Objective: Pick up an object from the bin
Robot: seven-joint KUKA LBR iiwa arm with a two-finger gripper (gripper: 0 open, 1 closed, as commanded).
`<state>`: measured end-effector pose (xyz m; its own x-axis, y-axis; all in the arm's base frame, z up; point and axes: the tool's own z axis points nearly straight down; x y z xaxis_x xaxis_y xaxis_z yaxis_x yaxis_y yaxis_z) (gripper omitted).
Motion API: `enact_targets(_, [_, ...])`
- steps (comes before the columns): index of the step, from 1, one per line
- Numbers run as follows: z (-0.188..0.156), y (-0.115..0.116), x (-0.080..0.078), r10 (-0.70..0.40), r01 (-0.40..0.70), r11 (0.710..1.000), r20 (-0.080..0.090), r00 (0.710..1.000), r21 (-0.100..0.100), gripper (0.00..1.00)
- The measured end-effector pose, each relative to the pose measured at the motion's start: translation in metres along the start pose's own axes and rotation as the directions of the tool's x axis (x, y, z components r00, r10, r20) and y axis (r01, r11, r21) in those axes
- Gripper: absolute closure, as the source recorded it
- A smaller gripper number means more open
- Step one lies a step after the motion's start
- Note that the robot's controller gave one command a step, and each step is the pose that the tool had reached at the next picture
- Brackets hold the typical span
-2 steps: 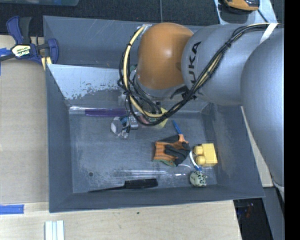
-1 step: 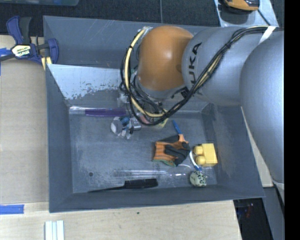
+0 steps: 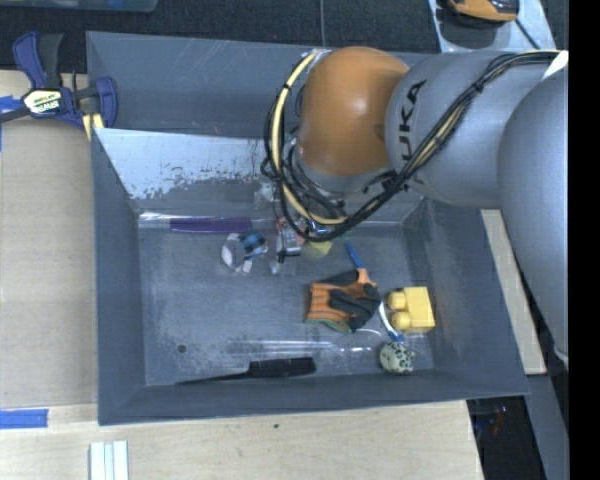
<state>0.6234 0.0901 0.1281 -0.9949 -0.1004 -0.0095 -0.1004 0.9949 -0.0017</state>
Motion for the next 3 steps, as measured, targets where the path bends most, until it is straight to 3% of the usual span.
enact_targets(1, [0.059,-0.01,-0.001,0.075,-0.075,0.997,-0.001,0.997,-0.005,0.0])
enact_targets(2, [0.056,0.015,-0.006,-0.142,0.142,0.99,0.015,0.99,-0.002,1.0])
enact_targets(3, [0.056,0.015,-0.006,-0.142,0.142,0.99,0.015,0.99,-0.002,1.0])
